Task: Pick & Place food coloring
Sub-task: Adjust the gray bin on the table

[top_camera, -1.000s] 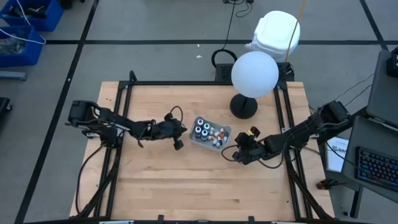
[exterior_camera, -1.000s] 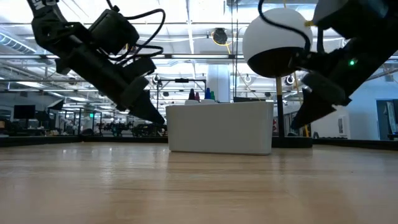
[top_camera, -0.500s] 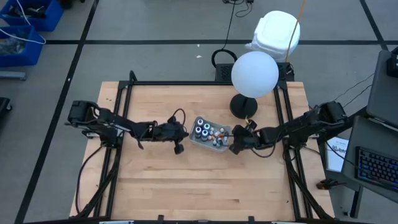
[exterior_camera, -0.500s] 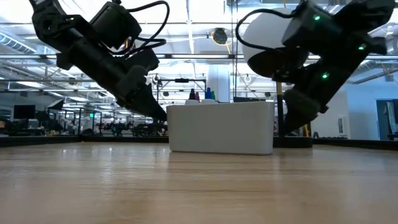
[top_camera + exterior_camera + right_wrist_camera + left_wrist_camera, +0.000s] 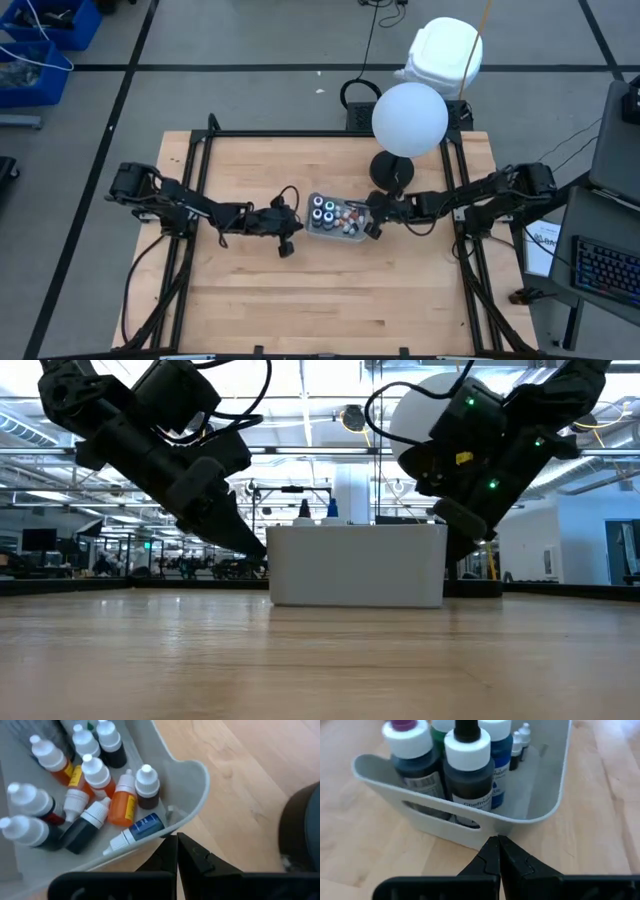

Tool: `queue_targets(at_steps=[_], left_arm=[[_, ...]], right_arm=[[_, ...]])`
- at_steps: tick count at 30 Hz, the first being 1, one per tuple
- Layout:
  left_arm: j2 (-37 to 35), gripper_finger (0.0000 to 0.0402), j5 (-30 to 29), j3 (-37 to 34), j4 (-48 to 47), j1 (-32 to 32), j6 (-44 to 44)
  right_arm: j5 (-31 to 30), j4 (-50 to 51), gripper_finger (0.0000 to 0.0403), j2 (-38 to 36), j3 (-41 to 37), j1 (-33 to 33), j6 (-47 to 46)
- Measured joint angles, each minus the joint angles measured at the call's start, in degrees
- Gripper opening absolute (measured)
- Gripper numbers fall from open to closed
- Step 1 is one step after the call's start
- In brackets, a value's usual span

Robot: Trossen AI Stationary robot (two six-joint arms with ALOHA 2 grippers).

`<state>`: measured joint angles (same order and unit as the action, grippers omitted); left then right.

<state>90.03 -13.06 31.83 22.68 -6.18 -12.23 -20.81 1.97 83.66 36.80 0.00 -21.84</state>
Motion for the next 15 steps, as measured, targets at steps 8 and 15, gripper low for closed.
queue_targets(at_steps=[8,15], left_arm=[[4.4,0.0003,-0.3,0.3,2.2,-0.4,-1.1],[6.3,0.0003,0.6,0.6,4.3,-0.4,-1.4]], right_arm=[[2.8,-0.8,0.0,0.0,0.0,-1.8,1.6],[3.4,-0.9,0.0,0.0,0.0,-2.7,3.1]])
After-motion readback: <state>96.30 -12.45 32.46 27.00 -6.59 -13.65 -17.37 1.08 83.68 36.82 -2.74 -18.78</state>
